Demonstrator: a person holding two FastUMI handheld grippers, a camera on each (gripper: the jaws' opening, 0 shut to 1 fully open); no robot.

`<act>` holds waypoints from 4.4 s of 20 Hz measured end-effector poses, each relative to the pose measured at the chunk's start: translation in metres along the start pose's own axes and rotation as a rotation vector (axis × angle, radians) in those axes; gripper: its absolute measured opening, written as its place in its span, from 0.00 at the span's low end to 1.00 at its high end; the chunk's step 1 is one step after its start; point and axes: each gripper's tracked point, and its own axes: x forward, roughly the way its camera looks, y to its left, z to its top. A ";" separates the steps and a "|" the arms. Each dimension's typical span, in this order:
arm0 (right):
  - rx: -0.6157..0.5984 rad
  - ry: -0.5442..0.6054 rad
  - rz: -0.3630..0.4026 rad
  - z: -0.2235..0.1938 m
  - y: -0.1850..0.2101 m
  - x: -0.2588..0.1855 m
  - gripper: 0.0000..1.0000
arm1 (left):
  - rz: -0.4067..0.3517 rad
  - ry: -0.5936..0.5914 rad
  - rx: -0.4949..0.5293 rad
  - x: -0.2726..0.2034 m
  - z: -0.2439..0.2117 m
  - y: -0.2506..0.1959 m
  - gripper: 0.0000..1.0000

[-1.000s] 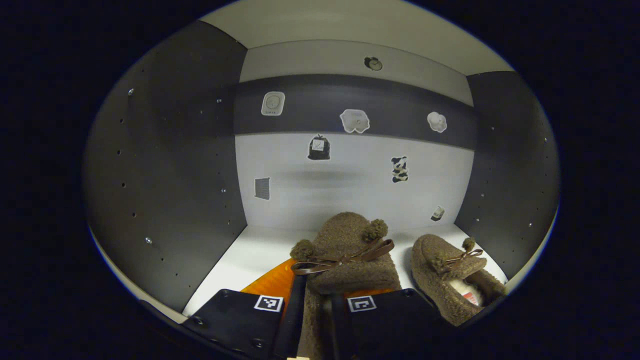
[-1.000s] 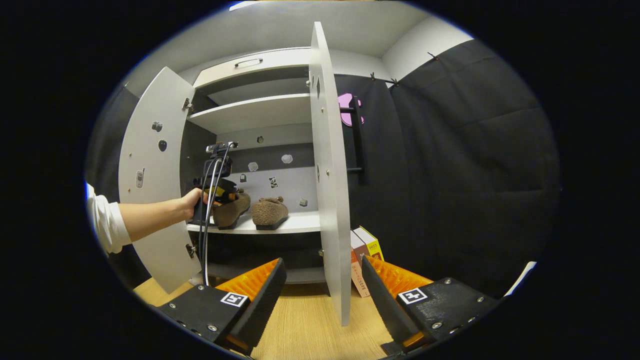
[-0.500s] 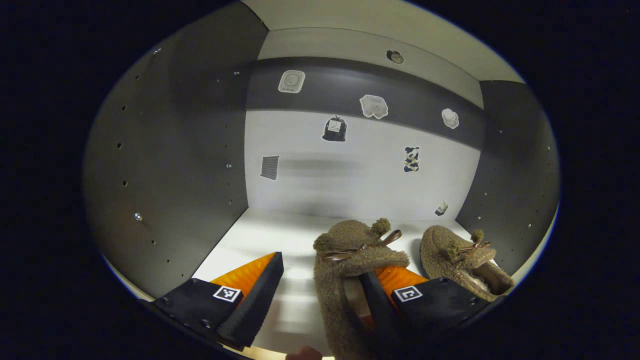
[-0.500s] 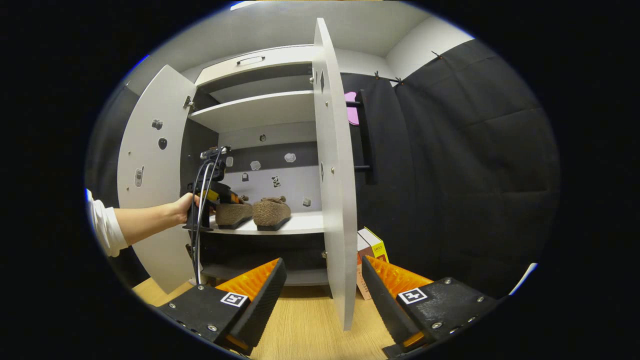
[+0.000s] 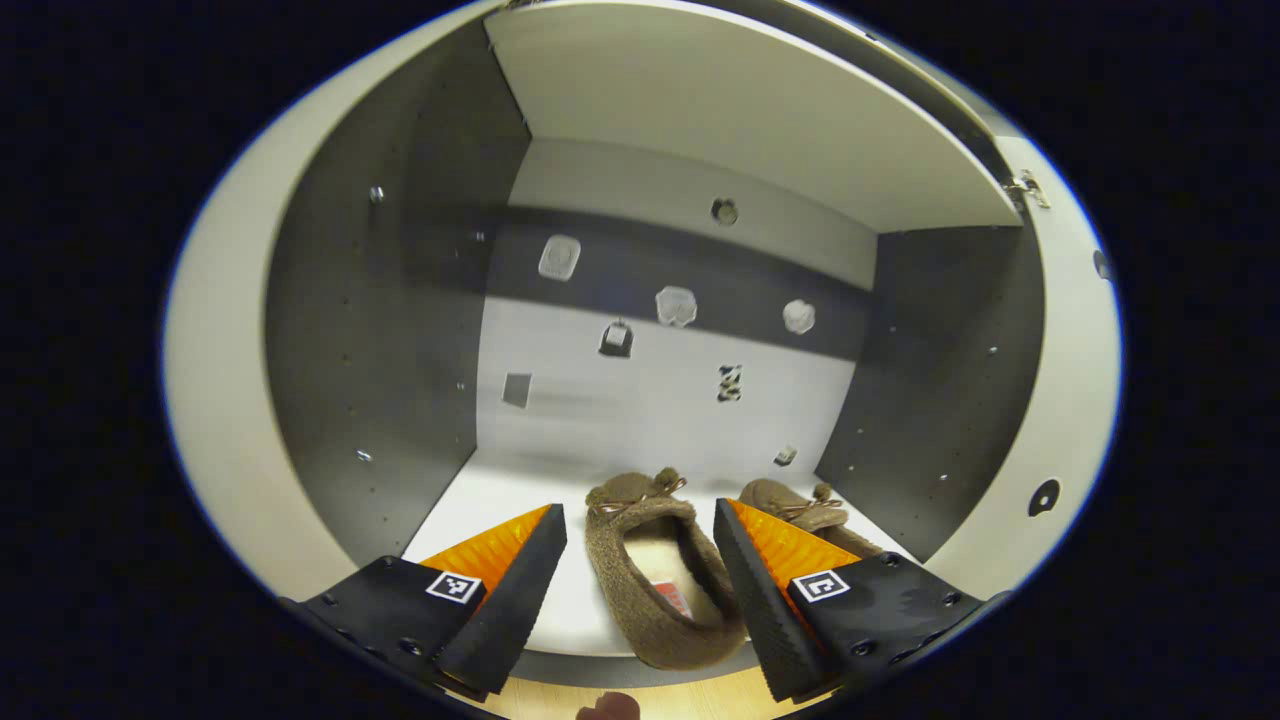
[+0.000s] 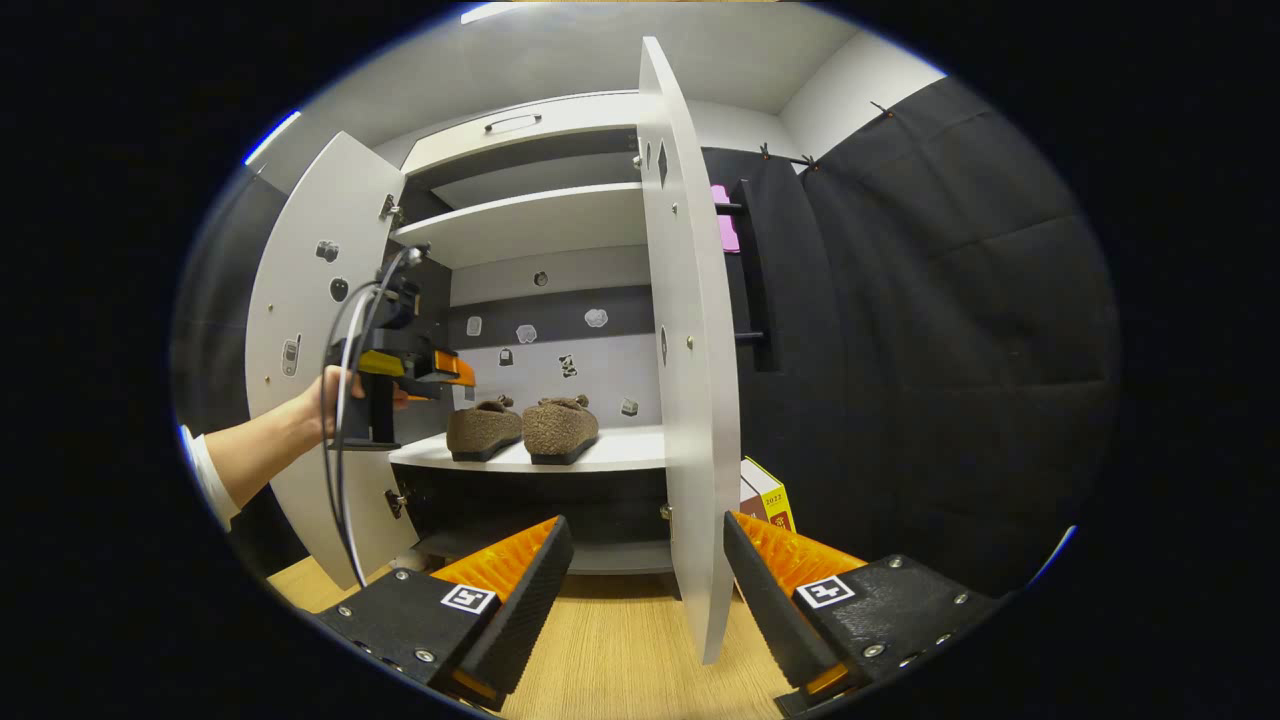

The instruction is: Grab one shoe with the right hand and put it into the shoe cabinet, grab the other shoe with the left hand and put it into the shoe cabinet; then close the right door with the right hand and the left door with the left hand.

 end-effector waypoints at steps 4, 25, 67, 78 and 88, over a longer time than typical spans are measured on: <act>0.020 -0.020 0.023 0.005 0.006 0.000 0.98 | -0.014 -0.089 0.041 -0.074 0.015 -0.016 0.97; -0.035 -0.199 -0.045 0.086 -0.074 -0.007 0.98 | 0.141 -0.171 0.031 -0.269 -0.107 -0.001 0.99; 0.013 -0.125 0.260 0.051 0.041 0.064 0.90 | 0.124 -0.152 0.055 -0.303 -0.130 0.018 0.97; 0.019 -0.087 0.321 0.037 0.102 0.125 0.92 | 0.160 -0.158 0.023 -0.310 -0.131 0.041 0.99; 0.050 -0.068 0.262 0.032 0.117 0.161 0.92 | 0.203 -0.178 0.015 -0.317 -0.126 0.060 0.96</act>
